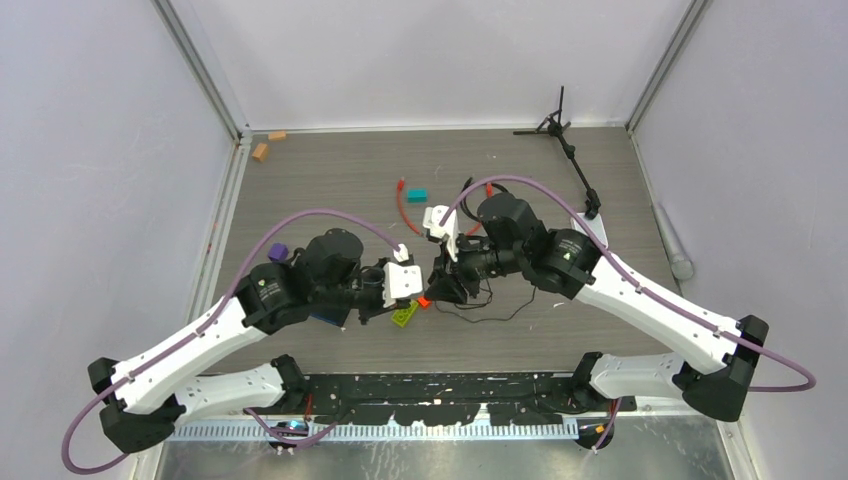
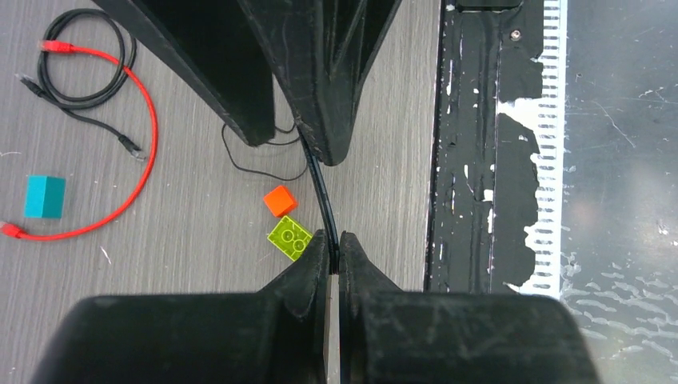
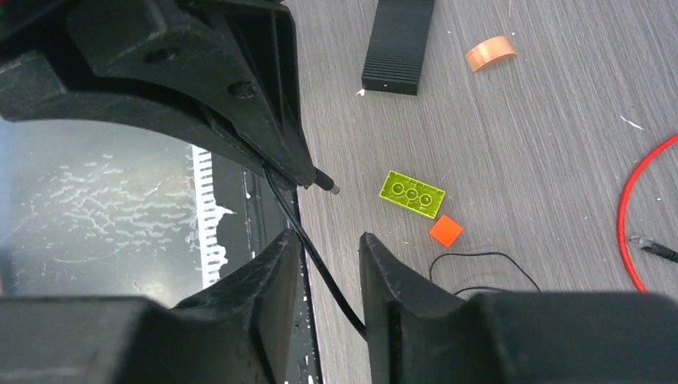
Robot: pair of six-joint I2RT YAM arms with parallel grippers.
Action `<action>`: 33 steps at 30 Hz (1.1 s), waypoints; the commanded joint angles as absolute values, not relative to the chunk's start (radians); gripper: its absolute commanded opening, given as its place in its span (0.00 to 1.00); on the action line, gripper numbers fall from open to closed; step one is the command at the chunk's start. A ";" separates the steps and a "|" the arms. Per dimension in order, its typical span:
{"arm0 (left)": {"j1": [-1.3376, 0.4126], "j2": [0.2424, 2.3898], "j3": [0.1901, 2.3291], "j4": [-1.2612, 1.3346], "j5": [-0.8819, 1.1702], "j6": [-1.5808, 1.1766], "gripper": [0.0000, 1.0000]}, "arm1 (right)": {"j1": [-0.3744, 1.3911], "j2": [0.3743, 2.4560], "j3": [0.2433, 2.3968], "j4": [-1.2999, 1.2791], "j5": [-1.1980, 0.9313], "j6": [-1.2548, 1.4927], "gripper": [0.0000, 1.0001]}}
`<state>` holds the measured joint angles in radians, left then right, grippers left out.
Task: Insert the plug into the switch port
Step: Pick up the power from the center of the board.
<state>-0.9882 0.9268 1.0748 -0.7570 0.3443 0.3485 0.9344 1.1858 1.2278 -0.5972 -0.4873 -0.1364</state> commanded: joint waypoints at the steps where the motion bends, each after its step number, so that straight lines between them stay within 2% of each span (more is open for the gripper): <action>1: -0.991 0.898 1.068 -0.703 0.372 0.356 0.00 | 0.940 1.178 1.225 -0.547 -0.506 -0.135 0.33; 3: -0.991 0.891 1.061 -0.694 0.374 0.356 0.00 | 0.940 1.170 1.222 -0.542 -0.506 -0.133 0.23; 7: -0.991 0.858 1.034 -0.663 0.372 0.353 0.10 | 0.940 1.134 1.209 -0.511 -0.509 -0.121 0.01; 14: -0.991 0.770 0.955 -0.561 0.370 0.324 0.25 | 0.940 1.001 1.118 -0.355 -0.440 -0.025 0.01; 18: -0.991 0.720 0.899 -0.482 0.353 0.282 0.53 | 0.940 0.941 1.075 -0.281 -0.408 0.035 0.00; 19: -0.991 0.702 0.880 -0.453 0.339 0.268 0.63 | 0.940 0.926 1.067 -0.267 -0.409 0.048 0.01; 20: -0.990 0.684 0.861 -0.423 0.325 0.257 0.68 | 0.940 0.913 1.059 -0.254 -0.417 0.059 0.00; 33: -0.990 0.465 0.709 -0.194 0.252 0.204 0.68 | 0.939 0.813 1.011 -0.191 -0.540 0.136 0.01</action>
